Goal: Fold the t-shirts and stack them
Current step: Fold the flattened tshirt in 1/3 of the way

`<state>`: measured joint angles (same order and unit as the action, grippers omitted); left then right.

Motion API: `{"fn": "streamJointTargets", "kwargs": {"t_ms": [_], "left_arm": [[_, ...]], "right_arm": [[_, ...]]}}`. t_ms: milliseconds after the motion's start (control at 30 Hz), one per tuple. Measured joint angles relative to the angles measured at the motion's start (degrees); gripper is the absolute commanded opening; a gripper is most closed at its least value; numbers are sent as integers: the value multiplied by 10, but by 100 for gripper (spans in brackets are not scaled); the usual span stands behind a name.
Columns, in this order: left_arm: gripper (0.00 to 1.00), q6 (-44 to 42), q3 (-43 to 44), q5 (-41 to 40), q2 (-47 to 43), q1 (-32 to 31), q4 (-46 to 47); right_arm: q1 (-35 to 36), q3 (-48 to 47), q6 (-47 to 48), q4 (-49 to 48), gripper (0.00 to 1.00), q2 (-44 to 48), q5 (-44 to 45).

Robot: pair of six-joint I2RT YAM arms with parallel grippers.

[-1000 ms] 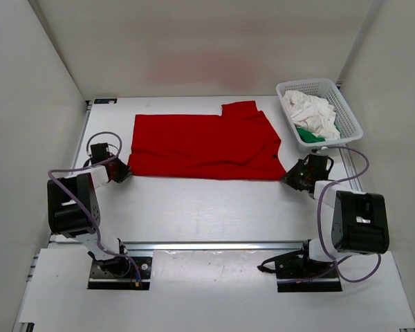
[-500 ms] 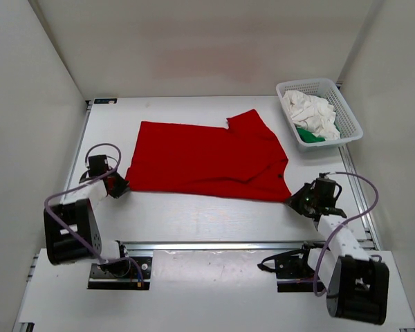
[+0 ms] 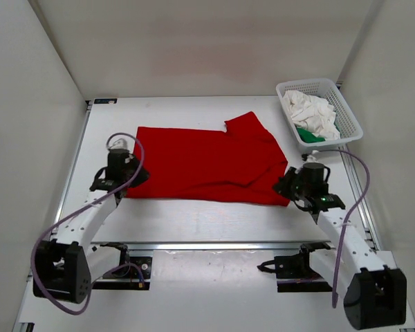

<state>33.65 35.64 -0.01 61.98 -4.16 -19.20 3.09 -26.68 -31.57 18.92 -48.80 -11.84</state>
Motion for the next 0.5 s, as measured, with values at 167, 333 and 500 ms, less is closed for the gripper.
{"fn": "streamJointTargets", "kwargs": {"t_ms": [167,333,500], "left_arm": [[27,8,26,-4,68,-150,66],[27,18,2,15,119,-194,97],[27,24,-36,29,105,-206,118]], "right_arm": [[136,-16,1,-95,2,-117,-19],[168,-16,-7,-175,33,-217,-40],[150,-16,-10,-239,40,-269,-58]]}}
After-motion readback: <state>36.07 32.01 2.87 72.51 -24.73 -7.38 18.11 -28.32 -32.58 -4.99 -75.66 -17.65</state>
